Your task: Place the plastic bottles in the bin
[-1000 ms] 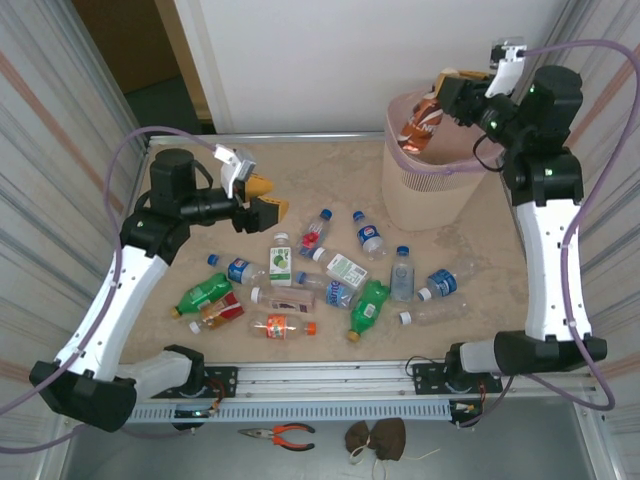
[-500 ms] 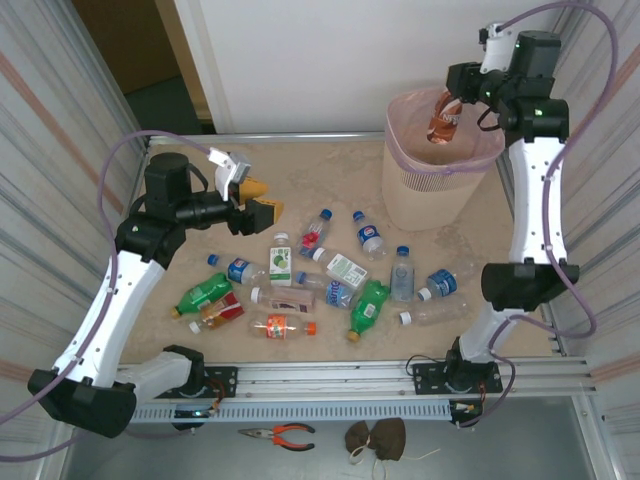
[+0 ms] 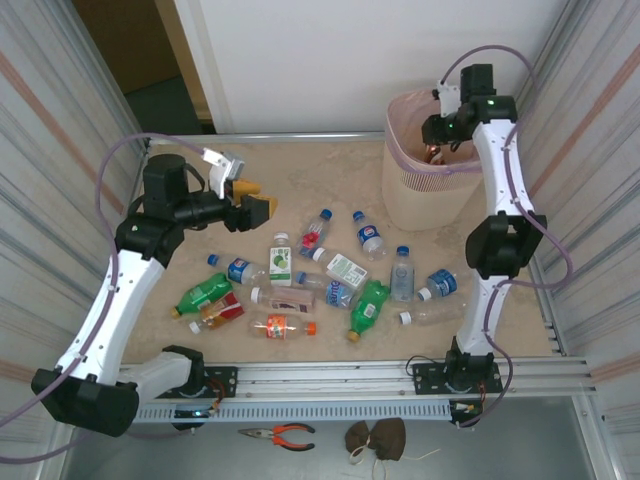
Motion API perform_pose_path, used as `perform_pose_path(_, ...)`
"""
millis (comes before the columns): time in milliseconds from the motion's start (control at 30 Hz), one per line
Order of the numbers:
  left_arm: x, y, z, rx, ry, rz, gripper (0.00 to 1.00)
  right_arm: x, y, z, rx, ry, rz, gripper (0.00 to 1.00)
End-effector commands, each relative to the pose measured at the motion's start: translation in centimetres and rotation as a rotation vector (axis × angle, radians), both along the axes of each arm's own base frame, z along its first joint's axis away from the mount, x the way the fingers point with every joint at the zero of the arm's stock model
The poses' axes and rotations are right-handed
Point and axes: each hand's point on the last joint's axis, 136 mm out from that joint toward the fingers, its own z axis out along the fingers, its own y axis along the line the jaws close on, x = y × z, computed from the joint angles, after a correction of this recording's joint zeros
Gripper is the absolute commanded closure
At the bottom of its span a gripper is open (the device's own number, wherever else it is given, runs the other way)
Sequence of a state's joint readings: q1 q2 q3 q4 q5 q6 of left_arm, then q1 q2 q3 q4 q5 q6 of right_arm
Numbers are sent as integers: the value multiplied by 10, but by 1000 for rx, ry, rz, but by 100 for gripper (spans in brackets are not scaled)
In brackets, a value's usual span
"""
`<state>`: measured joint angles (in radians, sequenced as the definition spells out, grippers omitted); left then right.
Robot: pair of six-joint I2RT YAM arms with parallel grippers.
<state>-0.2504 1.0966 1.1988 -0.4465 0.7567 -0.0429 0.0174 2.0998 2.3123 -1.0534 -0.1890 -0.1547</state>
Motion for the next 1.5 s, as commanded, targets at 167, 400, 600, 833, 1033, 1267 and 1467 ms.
perform_pose_path(167, 0, 5, -9, 1, 38, 29, 27, 3, 1, -79, -67, 188, 15, 67)
perform_pose_path(400, 5, 12, -23, 23, 91, 70, 27, 10, -5, -125, -66, 271, -12, 64)
perform_pose_path(600, 13, 20, -42, 46, 168, 117, 28, 14, -14, -140, -94, 288, -41, 54)
perform_pose_path(833, 25, 34, -76, 126, 295, 221, 31, 17, -11, -103, -60, 207, -56, 35)
perform_pose_path(1033, 32, 52, -103, 155, 417, 367, 30, 12, -7, -49, -26, 104, -61, 31)
perform_pose_path(1267, 39, 93, -135, 110, 576, 655, 25, -2, -2, 23, 12, -39, -64, 30)
perform_pose_path(1467, 33, 140, -170, 20, 777, 991, 31, -20, 2, 73, 15, -143, -60, 30)
